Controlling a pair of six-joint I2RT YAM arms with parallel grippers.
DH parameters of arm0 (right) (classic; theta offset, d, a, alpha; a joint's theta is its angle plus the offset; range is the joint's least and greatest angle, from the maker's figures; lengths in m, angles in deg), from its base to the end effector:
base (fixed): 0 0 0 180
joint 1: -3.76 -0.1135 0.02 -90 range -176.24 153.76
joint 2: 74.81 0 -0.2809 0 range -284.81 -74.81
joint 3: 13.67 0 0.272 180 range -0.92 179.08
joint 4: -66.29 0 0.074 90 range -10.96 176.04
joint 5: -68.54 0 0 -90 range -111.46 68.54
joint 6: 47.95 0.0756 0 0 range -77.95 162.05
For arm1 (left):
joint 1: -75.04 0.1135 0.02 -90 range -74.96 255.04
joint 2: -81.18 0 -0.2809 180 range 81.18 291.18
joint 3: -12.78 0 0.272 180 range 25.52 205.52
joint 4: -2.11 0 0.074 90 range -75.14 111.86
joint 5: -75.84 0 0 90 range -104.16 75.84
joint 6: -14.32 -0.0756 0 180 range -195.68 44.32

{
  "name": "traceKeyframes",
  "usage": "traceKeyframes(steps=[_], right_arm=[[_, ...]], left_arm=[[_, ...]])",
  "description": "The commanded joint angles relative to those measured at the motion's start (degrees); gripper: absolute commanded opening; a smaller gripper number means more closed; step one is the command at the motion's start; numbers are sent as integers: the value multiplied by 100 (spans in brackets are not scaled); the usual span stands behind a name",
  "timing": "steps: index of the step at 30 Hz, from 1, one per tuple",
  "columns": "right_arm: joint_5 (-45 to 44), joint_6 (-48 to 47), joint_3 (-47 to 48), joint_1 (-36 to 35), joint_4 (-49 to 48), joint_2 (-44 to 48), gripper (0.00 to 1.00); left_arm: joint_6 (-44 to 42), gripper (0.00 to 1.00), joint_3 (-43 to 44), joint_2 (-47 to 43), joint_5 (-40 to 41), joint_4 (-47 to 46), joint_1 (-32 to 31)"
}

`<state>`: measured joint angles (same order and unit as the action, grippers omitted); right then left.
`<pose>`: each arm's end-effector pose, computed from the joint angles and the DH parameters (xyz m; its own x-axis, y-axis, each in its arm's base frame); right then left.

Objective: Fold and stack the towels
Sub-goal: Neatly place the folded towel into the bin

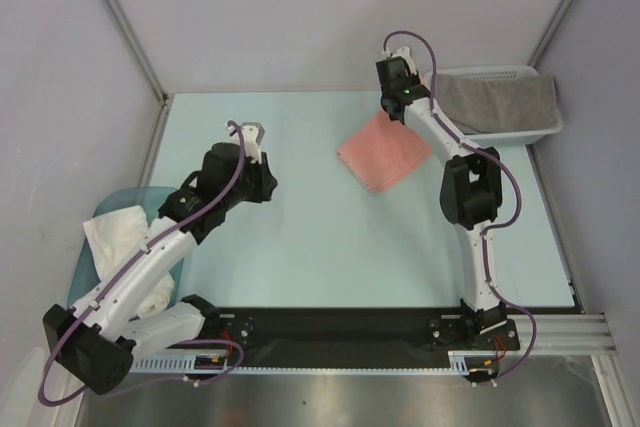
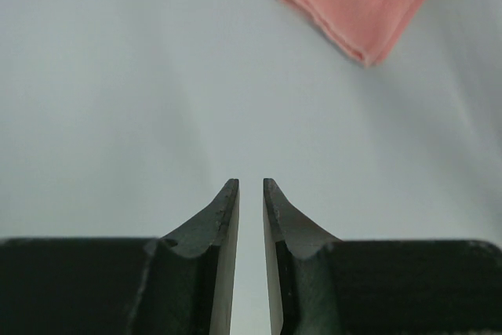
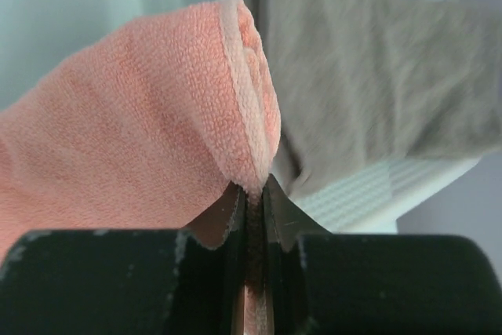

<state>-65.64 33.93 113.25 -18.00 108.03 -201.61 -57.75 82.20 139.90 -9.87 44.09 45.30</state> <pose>0.5360 0.1572 0.2538 -0.6415 -0.3651 -0.6747 0.1287 0.8158 -0.5638 0.2365 -0.1286 0.3265 -0.5641 -0.0313 -0.8251 0.2790 0.9333 -0.2262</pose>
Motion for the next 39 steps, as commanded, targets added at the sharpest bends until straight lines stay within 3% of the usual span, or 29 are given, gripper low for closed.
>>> traceKeyframes(steps=[1,10,16,39], right_arm=[[-416,-664,1158,250,465,-336,0],[-565,-1587,2909,365,169,-969,0],[-424,-2053,2935,471,-648,-811,0],[199,-2062,3314,1016,-931,-301,0]], left_arm=[[-220,23,-79,96,-218,-111,56],[-264,22,-175,175,-542,-216,126],[-282,22,-202,166,-579,-225,161],[-291,22,-290,263,-755,-225,249]])
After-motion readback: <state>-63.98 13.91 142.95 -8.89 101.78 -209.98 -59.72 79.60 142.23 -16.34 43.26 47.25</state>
